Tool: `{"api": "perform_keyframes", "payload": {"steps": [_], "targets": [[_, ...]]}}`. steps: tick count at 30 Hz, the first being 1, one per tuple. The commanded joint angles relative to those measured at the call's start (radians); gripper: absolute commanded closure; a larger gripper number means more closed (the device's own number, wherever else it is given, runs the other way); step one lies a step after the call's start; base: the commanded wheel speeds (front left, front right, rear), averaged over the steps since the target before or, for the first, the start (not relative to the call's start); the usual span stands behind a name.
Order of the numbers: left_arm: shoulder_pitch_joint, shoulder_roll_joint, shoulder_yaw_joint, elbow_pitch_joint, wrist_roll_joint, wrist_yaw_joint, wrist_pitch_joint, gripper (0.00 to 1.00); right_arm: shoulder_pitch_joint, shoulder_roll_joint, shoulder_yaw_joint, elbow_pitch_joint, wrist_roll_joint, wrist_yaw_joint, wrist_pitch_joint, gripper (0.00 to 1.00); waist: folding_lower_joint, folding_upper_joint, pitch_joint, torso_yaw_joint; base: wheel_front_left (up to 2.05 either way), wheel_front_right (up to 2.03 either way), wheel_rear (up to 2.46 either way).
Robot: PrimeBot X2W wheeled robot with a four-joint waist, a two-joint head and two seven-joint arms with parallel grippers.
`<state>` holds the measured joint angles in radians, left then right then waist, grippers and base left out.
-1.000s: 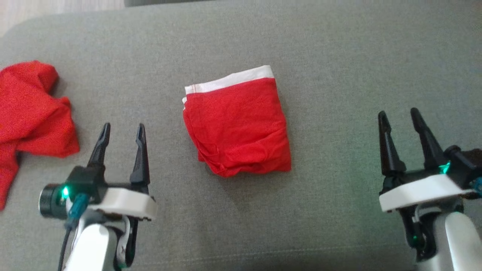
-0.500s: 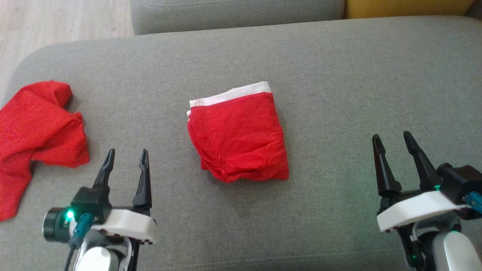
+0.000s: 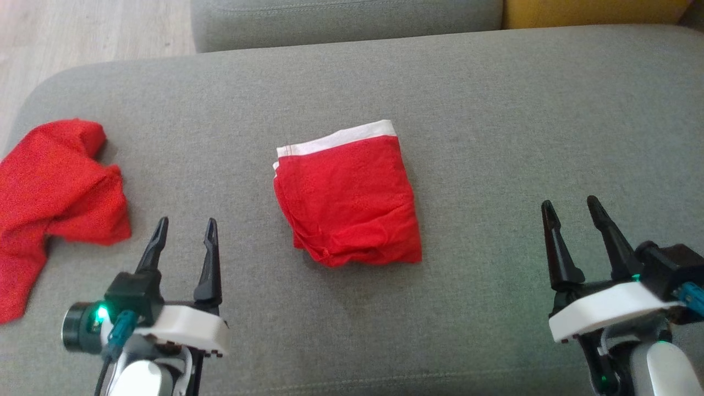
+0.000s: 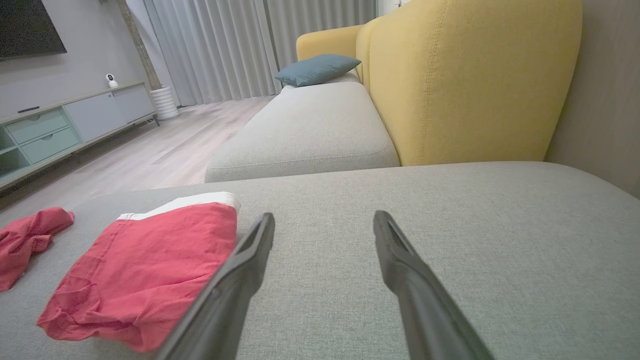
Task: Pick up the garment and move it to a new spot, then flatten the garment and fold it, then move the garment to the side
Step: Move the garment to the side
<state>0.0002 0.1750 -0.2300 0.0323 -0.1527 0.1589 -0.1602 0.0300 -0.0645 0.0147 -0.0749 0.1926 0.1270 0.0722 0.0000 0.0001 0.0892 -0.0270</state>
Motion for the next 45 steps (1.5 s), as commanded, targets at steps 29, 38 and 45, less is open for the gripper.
{"api": "perform_keyframes", "payload": {"steps": [29,38,45], "targets": [[-0.246,-0.043,-0.004,-0.01,0.006,0.006,-0.098,0.0,-0.32,-0.016,0.174,0.322,0.069,0.004,0.047,0.0,0.0,-0.0001,0.202,0.222,0.0,0.0,0.0],[-0.254,-0.065,0.007,-0.03,0.028,-0.001,-0.101,0.0,-0.397,-0.004,0.182,0.485,0.086,0.004,0.082,1.0,0.0,-0.0001,0.214,0.259,0.0,0.0,0.0],[-0.243,-0.069,0.017,-0.035,0.04,-0.006,-0.101,0.0,-0.391,-0.017,0.195,0.443,0.074,0.004,0.059,1.0,0.0,-0.0001,0.212,0.21,0.0,0.0,0.0]]}}
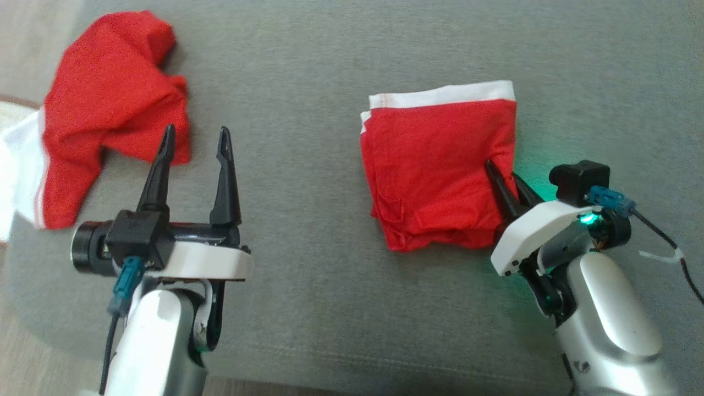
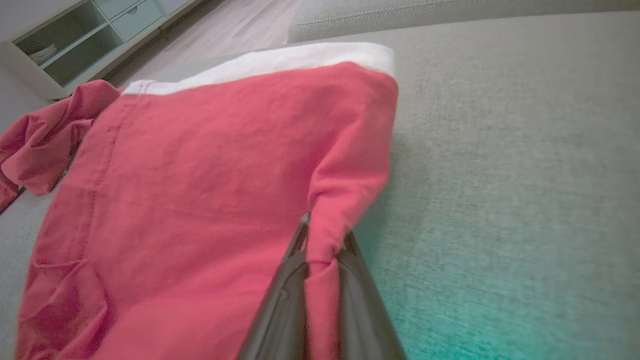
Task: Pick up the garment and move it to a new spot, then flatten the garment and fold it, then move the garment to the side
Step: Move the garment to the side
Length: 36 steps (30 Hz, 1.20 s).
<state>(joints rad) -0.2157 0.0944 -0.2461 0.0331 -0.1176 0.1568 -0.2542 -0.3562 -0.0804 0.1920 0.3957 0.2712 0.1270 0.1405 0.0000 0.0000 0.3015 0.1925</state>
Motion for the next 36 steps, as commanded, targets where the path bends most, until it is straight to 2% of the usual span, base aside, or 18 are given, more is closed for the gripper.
{"api": "perform_keyframes", "payload": {"steps": [1,10,19,25,32,36], "targets": [[-0.027,0.013,0.036,-0.038,0.007,-0.005,-0.007,0.0,-0.002,-0.007,0.023,-0.04,-0.008,0.004,-0.01,1.0,0.0,0.0,0.001,-0.026,0.0,0.0,0.0],[-0.046,0.037,0.043,-0.052,0.03,-0.026,-0.008,0.0,0.029,-0.077,0.04,-0.121,-0.013,0.004,0.005,1.0,0.0,0.0,0.02,-0.234,0.0,0.0,0.0],[-0.109,0.051,-0.012,-0.028,0.058,-0.066,-0.004,0.0,-0.031,-0.158,0.022,-0.07,0.011,0.004,-0.01,1.0,0.0,0.0,0.057,-0.419,0.0,0.0,0.0],[-0.166,0.051,-0.054,-0.03,0.078,-0.089,0.015,0.0,-0.149,-0.224,-0.032,0.024,0.04,0.004,-0.056,1.0,0.0,0.0,0.11,-0.475,0.0,0.0,0.0],[-0.261,0.054,-0.092,-0.057,0.115,-0.104,0.036,0.0,-0.299,-0.311,-0.08,0.136,0.069,0.004,-0.115,1.0,0.0,0.0,0.208,-0.493,0.0,0.0,0.0],[-0.303,0.058,-0.107,-0.072,0.132,-0.111,0.046,0.0,-0.352,-0.334,-0.111,0.177,0.074,0.004,-0.133,1.0,0.0,0.0,0.26,-0.499,0.0,0.0,0.0]]}}
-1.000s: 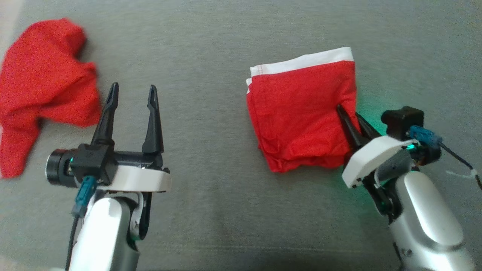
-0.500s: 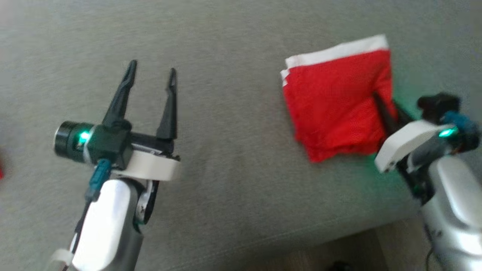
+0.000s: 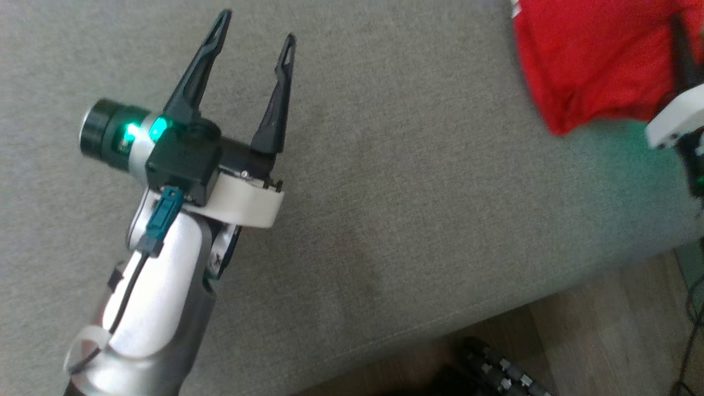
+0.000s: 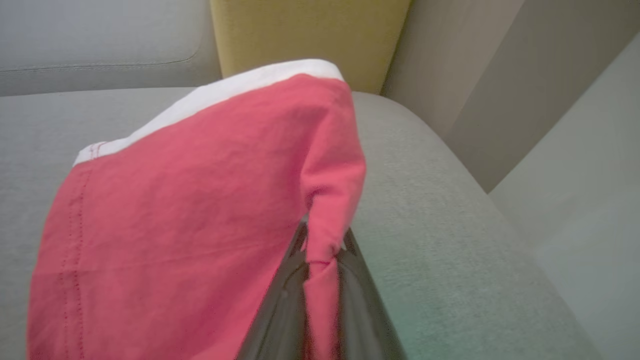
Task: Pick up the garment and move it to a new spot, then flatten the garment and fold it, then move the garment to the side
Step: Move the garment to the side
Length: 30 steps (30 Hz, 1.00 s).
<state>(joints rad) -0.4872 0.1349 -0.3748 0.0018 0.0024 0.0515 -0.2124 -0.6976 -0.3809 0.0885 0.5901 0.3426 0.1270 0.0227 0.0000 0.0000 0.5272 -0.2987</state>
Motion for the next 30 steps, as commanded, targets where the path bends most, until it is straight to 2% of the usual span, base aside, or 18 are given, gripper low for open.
{"api": "perform_keyframes", "payload": {"steps": [1,14,15,16,18,19,20,22,23,24,30], "targets": [[-0.041,0.018,0.018,-0.044,0.015,-0.007,0.006,0.0,-0.021,-0.036,-0.019,-0.009,-0.001,0.004,-0.021,1.0,0.0,0.0,0.046,-0.009,0.0,0.0,0.0],[-0.122,0.015,-0.033,-0.051,0.034,-0.034,0.005,0.0,-0.099,-0.063,-0.158,0.123,-0.12,0.004,-0.078,1.0,0.0,0.0,0.13,0.004,0.0,0.0,0.0],[-0.123,0.013,-0.036,-0.048,0.034,-0.035,0.003,0.0,-0.102,-0.066,-0.167,0.135,-0.135,0.004,-0.087,0.82,0.0,0.0,0.13,0.006,0.0,0.0,0.0],[-0.124,0.012,-0.039,-0.045,0.033,-0.034,0.001,0.0,-0.105,-0.066,-0.176,0.145,-0.145,0.004,-0.097,0.6,0.0,0.0,0.13,0.008,0.0,0.0,0.0],[-0.124,0.01,-0.041,-0.038,0.028,-0.034,-0.004,0.0,-0.109,-0.067,-0.19,0.162,-0.169,0.004,-0.12,0.44,0.0,0.0,0.126,0.012,0.0,0.0,0.0],[-0.123,0.009,-0.041,-0.034,0.024,-0.033,-0.006,0.0,-0.11,-0.066,-0.193,0.168,-0.178,0.004,-0.133,0.0,0.0,0.0,0.123,0.013,0.0,0.0,0.0],[-0.122,0.008,-0.041,-0.03,0.021,-0.032,-0.009,0.0,-0.111,-0.064,-0.194,0.17,-0.182,0.004,-0.152,0.0,0.0,0.0,0.119,0.014,0.0,0.0,0.0],[-0.12,0.007,-0.041,-0.023,0.015,-0.03,-0.013,0.0,-0.11,-0.066,-0.194,0.177,-0.197,0.004,-0.186,0.14,0.0,0.0,0.111,0.019,0.0,0.0,0.0],[-0.118,0.006,-0.042,-0.018,0.012,-0.029,-0.016,0.0,-0.108,-0.064,-0.192,0.18,-0.203,0.004,-0.199,0.05,0.0,0.0,0.105,0.021,0.0,0.0,0.0],[-0.115,0.005,-0.041,-0.014,0.009,-0.027,-0.019,0.0,-0.106,-0.062,-0.192,0.182,-0.212,0.004,-0.211,0.0,0.0,0.0,0.098,0.022,0.0,0.0,0.0],[-0.077,0.002,-0.03,0.008,-0.014,-0.004,-0.033,0.0,-0.06,-0.015,-0.189,0.118,-0.233,0.004,-0.27,0.0,0.0,0.0,0.037,0.044,0.0,0.0,0.0]]}}
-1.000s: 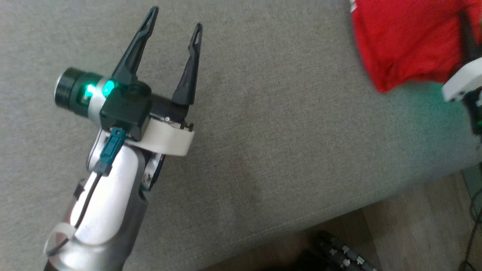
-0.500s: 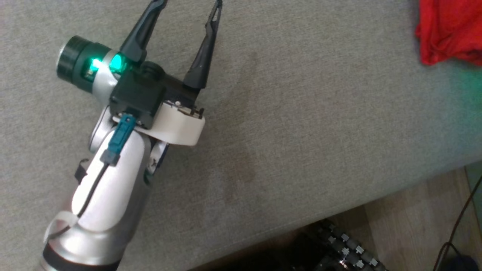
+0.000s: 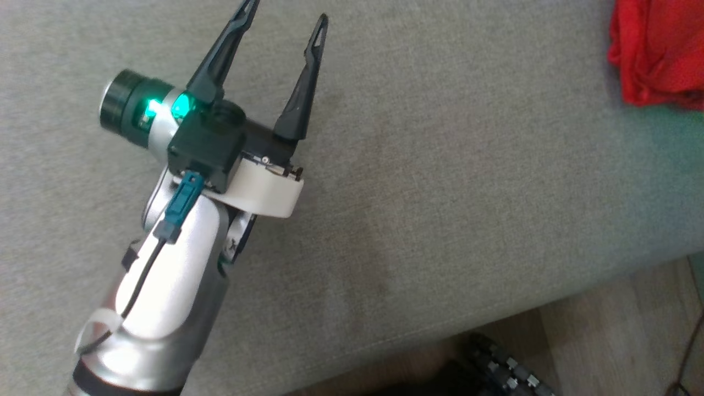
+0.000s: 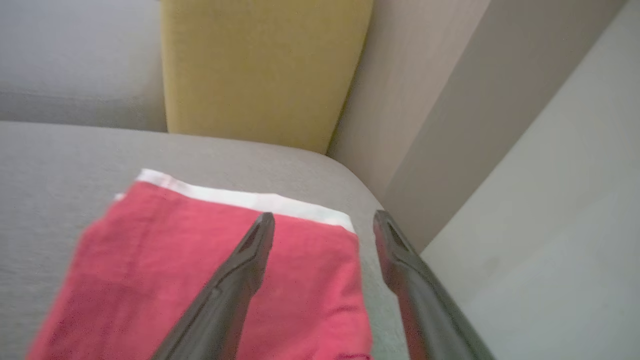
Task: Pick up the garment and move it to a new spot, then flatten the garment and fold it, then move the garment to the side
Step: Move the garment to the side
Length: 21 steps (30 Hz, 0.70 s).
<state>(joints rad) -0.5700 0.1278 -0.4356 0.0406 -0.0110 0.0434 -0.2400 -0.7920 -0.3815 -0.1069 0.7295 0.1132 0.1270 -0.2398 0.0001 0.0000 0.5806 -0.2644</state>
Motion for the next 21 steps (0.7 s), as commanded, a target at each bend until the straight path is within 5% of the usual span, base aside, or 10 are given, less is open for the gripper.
{"api": "perform_keyframes", "payload": {"steps": [1,11,21], "targets": [[0.017,0.008,0.036,-0.028,-0.006,0.01,-0.007,0.0,0.052,0.0,0.013,-0.048,-0.003,0.004,-0.012,0.0,-0.0001,0.0,-0.029,0.015,0.0,0.0,0.0],[0.159,0.01,0.105,-0.02,-0.071,0.084,-0.018,0.0,0.315,0.184,0.097,-0.415,-0.011,0.004,-0.021,0.0,-0.0001,0.0,-0.159,0.116,0.0,0.0,0.0],[0.268,0.005,0.177,-0.019,-0.127,0.134,-0.021,0.0,0.497,0.287,0.149,-0.621,-0.016,0.004,0.035,0.0,-0.0001,0.0,-0.244,0.255,0.0,0.0,0.0]]}}
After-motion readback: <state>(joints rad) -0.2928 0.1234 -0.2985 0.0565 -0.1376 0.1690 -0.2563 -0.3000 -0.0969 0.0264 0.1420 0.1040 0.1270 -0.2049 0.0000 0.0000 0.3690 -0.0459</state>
